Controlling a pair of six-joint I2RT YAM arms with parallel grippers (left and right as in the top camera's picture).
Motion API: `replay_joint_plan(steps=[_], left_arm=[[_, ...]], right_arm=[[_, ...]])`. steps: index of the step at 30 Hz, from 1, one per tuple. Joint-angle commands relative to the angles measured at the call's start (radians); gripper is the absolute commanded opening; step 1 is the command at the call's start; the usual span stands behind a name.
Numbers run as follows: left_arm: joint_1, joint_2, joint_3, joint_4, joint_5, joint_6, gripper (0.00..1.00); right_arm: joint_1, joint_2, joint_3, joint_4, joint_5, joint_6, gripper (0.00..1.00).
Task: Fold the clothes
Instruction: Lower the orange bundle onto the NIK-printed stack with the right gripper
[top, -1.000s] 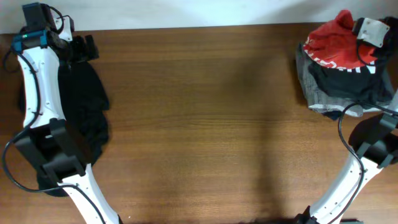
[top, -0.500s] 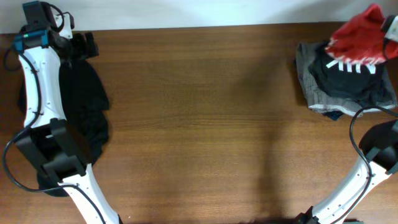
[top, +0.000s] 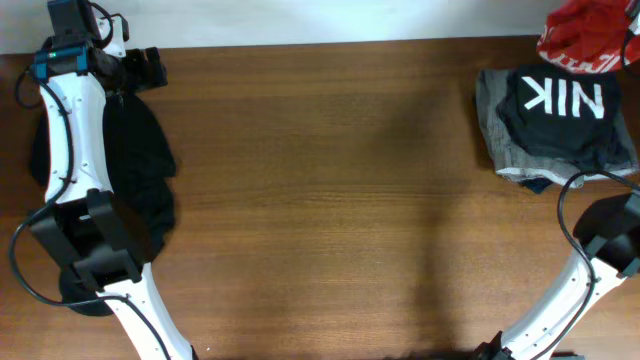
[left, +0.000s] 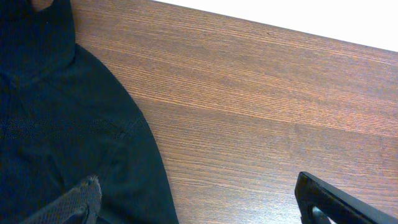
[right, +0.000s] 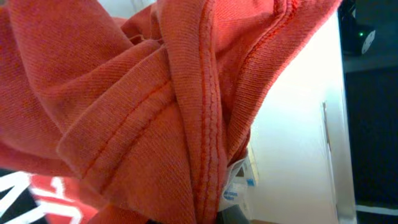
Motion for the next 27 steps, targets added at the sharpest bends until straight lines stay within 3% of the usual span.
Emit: replay_joint_plan(steps=[1,11,27], left_arm=[[0.002,-0.019,-0.009,0.006,0.013,-0.011,0.99],[0.002,-0.019,-0.009,0.005,0.014,-0.011,0.99],[0.002,-0.019,-0.009,0.005,0.013,-0.011,0.99]], right_arm=[[0.009,0.023,-0.004,0.027,-0.035,0.025,0.04],[-0.001,0.027,-0.004,0.047,-0.034,0.025,0.04],[-0.014,0.075,-0.004,-0.061,-0.032,0.024,0.04]])
